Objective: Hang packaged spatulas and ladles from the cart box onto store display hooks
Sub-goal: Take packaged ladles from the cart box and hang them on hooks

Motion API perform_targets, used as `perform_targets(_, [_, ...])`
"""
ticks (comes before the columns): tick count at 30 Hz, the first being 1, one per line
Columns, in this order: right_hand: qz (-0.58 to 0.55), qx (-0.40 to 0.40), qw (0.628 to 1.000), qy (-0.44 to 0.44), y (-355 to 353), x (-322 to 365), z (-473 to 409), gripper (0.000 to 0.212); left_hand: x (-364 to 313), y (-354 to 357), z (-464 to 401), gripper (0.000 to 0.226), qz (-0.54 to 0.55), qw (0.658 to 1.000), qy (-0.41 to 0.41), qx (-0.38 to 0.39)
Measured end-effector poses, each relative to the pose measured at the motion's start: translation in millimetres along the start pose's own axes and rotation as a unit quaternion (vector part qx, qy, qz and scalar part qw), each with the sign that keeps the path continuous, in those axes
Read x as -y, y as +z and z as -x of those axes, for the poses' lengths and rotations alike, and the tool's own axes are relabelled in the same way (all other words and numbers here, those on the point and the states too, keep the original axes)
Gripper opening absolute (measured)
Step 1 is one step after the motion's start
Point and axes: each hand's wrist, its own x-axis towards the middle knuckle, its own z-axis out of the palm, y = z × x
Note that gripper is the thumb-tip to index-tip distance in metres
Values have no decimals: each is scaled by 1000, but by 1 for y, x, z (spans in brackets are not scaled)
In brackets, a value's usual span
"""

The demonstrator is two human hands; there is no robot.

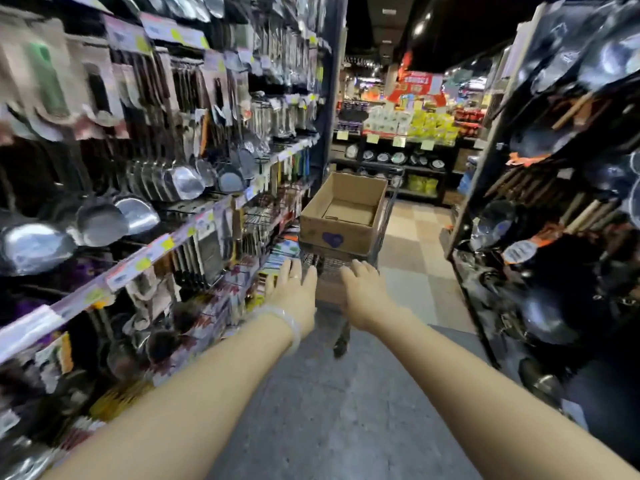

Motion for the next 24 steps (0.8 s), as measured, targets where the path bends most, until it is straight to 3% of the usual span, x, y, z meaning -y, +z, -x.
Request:
perform_targets(5, [2, -22, 1000, 19, 22, -52, -86, 66, -14, 23, -102, 70, -27, 999, 22, 22])
perform_targets(14, [-8, 6, 1000, 15, 53, -154, -293, 64, -29, 54, -327, 71, -44, 997, 28, 57])
perform_targets(17, [-6, -9, 1000, 2, 56, -180, -365, 52, -24, 58, -396, 71, -38, 998, 16, 40])
perform_targets(24, [-13, 56, 998, -8, 100, -204, -503, 51, 10, 87, -538, 70, -32, 998, -3, 61])
